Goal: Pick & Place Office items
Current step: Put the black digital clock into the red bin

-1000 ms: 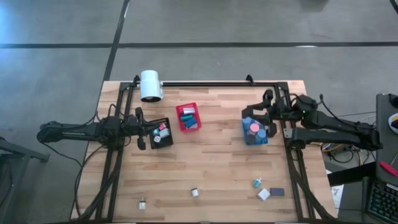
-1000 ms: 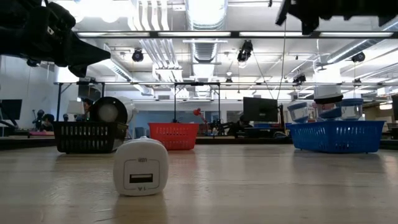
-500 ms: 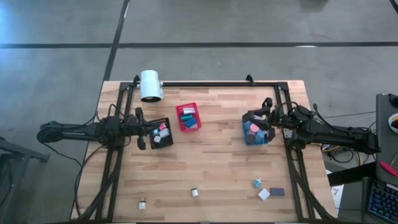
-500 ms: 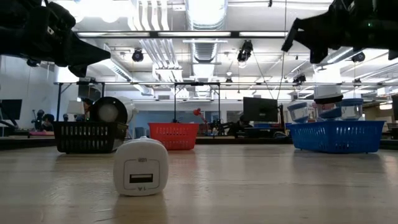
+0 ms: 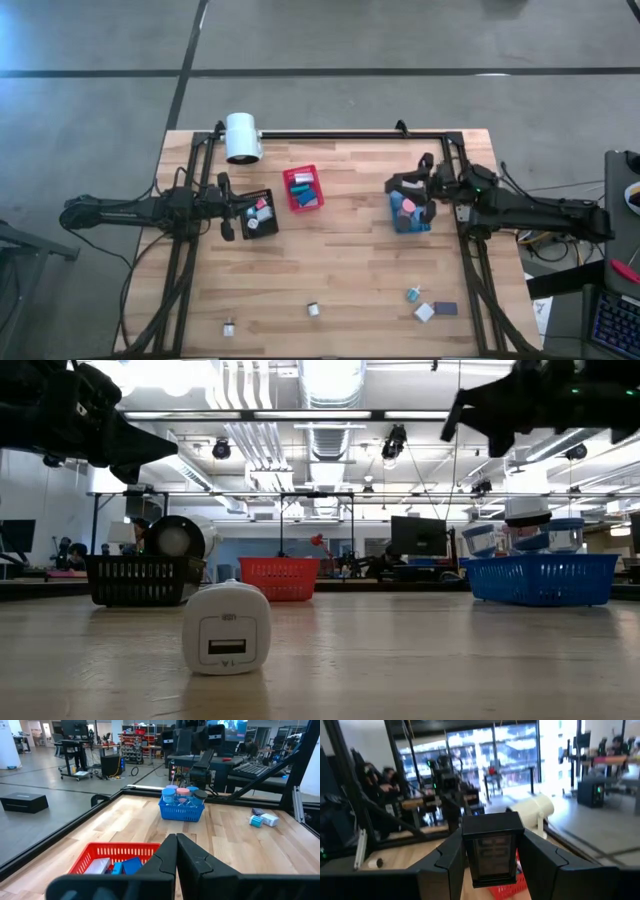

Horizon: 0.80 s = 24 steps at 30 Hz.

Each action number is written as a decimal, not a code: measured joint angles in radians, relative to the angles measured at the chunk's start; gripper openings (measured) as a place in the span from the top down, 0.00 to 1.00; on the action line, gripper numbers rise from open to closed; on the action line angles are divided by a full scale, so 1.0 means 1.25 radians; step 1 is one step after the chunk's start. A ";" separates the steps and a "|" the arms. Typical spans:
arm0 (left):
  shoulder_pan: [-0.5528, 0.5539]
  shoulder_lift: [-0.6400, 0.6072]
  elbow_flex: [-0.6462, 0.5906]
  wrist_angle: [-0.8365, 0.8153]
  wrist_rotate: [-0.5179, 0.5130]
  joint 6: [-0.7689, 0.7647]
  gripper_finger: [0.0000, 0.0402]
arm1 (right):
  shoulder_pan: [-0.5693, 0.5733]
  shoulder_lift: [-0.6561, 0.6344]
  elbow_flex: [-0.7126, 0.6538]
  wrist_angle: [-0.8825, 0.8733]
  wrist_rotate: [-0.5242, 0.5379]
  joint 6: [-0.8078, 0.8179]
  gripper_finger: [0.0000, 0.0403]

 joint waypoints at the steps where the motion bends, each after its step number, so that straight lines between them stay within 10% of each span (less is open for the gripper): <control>1: 0.000 0.000 0.000 0.000 0.000 0.000 0.98 | 0.000 0.035 0.019 -0.001 0.000 0.000 0.64; 24: 0.000 0.000 0.000 -0.012 0.001 0.003 0.98 | 0.021 0.909 0.685 -0.266 -0.017 -0.118 0.64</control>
